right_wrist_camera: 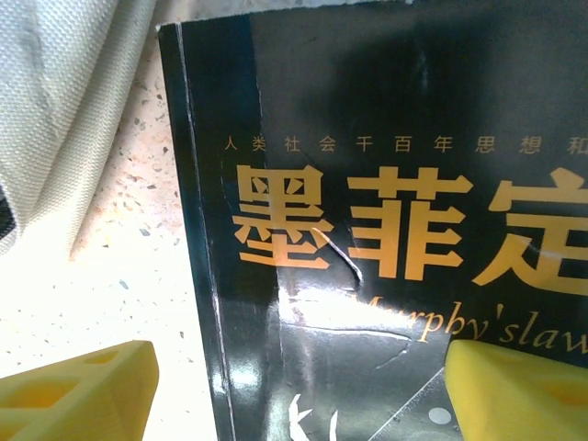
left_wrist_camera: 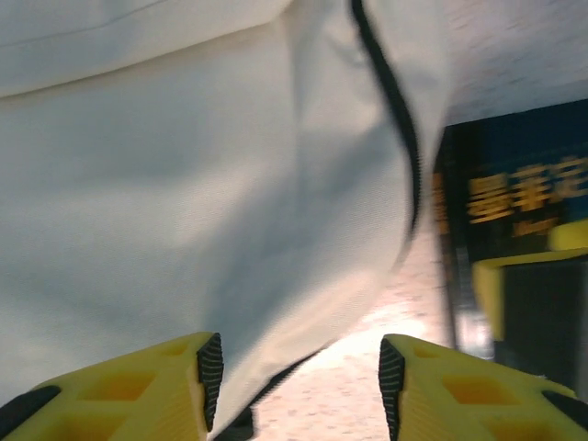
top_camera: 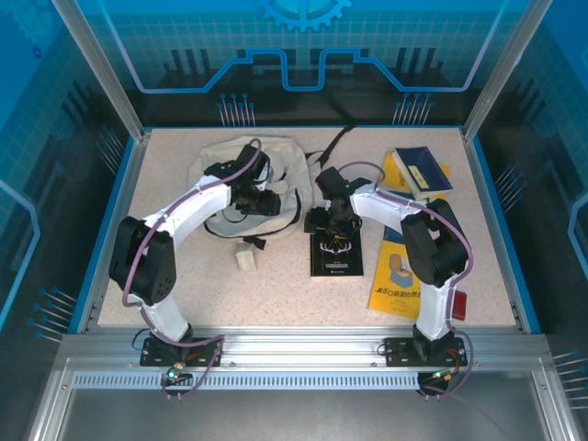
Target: Pack the student bag
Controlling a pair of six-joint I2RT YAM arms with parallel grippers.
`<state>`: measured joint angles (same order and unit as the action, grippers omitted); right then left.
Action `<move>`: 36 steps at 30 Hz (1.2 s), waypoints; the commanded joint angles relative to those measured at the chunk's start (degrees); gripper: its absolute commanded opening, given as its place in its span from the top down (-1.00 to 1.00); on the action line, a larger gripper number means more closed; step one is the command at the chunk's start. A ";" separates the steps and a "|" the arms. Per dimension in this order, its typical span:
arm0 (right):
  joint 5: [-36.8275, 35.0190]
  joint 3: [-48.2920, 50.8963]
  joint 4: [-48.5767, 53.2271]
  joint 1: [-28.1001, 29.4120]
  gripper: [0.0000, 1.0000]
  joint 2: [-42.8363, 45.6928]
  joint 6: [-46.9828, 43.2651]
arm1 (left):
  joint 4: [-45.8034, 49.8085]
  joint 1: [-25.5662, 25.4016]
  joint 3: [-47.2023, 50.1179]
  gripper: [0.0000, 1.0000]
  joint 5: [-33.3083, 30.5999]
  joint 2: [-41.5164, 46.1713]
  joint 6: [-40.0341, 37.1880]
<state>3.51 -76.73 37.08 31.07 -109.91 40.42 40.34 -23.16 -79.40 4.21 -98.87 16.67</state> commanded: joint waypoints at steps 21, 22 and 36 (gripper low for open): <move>2.03 11.03 3.18 -10.24 -0.45 5.50 -8.54 | -13.30 -13.61 4.86 0.02 12.69 -9.02 26.87; 2.03 10.94 3.26 -10.31 -0.45 5.18 -8.73 | -12.86 -13.74 4.14 0.03 12.18 -10.25 26.62; 5.73 9.19 5.62 -9.92 -0.17 5.80 -11.64 | -6.06 -16.67 -4.45 0.31 3.96 -21.57 25.17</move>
<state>5.91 -66.06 40.58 21.12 -104.55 30.26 31.44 -38.57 -82.06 11.22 -118.06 42.06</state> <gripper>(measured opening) 0.601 0.351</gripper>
